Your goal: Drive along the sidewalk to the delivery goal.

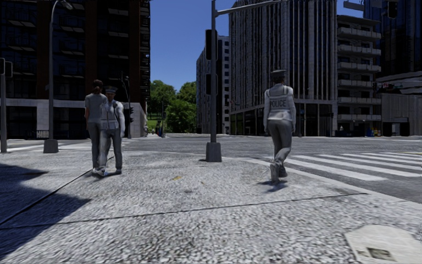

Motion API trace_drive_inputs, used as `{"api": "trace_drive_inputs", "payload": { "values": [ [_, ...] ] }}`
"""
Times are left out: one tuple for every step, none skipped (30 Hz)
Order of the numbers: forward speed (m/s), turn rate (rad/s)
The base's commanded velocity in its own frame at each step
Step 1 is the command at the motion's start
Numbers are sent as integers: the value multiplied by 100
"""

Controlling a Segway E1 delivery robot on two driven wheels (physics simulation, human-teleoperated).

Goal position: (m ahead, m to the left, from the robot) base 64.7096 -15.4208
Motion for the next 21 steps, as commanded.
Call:
{"api": "trace_drive_inputs", "payload": {
  "values": [
    [200,-40],
    [200,-40],
    [200,-40],
    [200,-40],
    [200,-40],
    [200,-40],
    [200,-40],
    [200,-40],
    [200,-40],
    [200,-40],
    [200,-40],
    [200,-40],
    [200,-40],
    [200,-40],
    [200,-40],
    [200,-40],
    [200,-40],
    [200,-40],
    [200,-40],
    [200,-40],
    [200,-40]
  ]
}}
